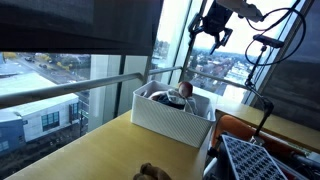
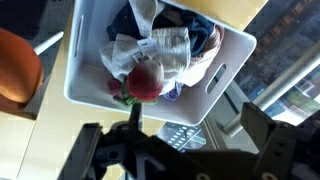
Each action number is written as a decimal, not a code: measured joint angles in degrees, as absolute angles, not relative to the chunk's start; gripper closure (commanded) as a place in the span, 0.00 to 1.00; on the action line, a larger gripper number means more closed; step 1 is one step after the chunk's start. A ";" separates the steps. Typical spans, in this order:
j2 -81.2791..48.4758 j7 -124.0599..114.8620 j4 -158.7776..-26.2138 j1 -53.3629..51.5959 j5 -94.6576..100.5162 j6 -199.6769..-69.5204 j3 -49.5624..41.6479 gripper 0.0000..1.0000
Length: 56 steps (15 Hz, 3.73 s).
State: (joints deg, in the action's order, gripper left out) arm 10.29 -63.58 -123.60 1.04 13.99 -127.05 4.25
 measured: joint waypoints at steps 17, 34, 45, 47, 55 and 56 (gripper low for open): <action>-29.43 -69.81 -126.11 -15.88 -0.93 -154.14 12.78 0.00; -30.94 -61.91 -120.22 -14.40 -10.79 -154.03 8.29 1.00; -1.78 -61.85 -131.29 -6.11 -3.26 -150.20 -3.84 1.00; 3.04 -61.06 -132.00 -2.76 -2.41 -146.85 -4.25 1.00; 6.67 -56.39 -131.78 3.48 -3.22 -142.75 -4.29 1.00; 5.72 -55.88 -131.45 3.56 -3.74 -142.78 -4.29 1.00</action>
State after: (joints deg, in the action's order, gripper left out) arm 5.72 -55.88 -131.45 3.56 -3.74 -142.78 -4.29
